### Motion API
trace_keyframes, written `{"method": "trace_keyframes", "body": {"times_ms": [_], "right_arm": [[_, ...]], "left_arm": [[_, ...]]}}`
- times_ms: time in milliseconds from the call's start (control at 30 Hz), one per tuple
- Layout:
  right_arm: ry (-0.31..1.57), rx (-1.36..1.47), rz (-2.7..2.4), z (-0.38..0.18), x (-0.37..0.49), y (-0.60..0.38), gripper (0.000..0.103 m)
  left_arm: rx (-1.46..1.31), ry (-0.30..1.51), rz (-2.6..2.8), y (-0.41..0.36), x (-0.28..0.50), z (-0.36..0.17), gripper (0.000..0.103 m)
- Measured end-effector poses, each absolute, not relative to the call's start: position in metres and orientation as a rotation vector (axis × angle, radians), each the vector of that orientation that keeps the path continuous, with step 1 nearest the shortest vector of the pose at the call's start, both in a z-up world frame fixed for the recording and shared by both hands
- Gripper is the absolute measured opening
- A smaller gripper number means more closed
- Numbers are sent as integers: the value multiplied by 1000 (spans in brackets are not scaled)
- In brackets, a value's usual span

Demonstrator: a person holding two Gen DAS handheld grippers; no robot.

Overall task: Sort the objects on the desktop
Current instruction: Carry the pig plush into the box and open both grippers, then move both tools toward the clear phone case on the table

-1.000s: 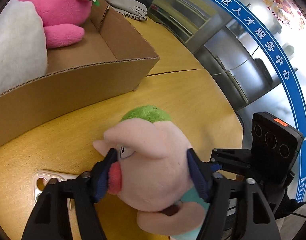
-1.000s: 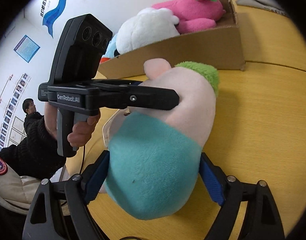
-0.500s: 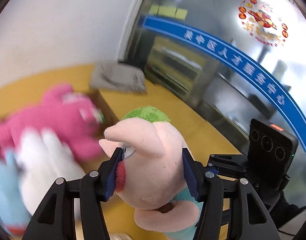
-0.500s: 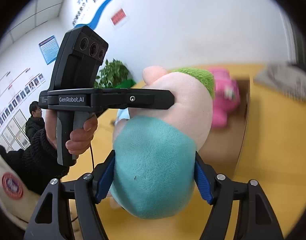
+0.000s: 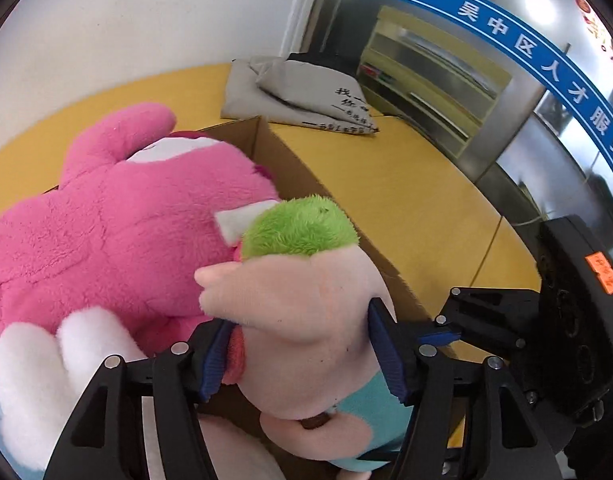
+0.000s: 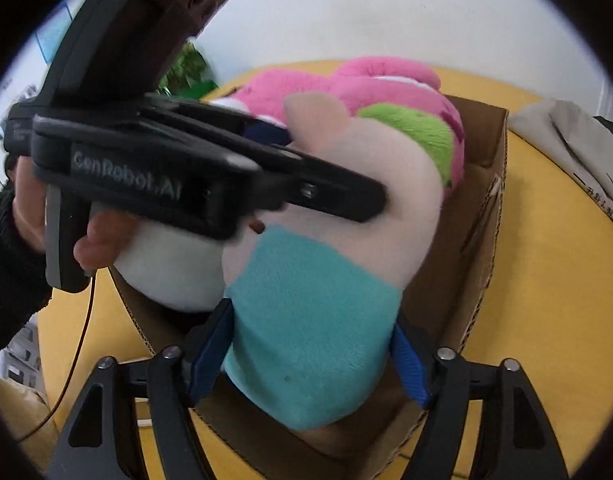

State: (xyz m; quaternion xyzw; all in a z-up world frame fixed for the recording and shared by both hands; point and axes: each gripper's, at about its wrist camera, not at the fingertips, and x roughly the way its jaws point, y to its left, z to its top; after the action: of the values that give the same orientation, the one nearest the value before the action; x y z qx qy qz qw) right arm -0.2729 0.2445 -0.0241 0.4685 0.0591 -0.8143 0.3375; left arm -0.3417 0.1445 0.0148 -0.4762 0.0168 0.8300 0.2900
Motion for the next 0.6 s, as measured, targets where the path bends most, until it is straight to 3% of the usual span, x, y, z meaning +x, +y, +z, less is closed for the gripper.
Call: {"method": "trace_keyframes", "body": {"times_ms": [200,367,600], "right_arm": [[251,1246,-2193,1,-256,244,83],[178,1117,-2210,27,-243,244,83],[147,1158,-2231,0,-246,231,83]], "left_arm": [[-1223,35,2243,141,-326,32,75],[-1275,82,2238,147,-334,25,75],[-1127,101,2311,105,-268,59,75]]}}
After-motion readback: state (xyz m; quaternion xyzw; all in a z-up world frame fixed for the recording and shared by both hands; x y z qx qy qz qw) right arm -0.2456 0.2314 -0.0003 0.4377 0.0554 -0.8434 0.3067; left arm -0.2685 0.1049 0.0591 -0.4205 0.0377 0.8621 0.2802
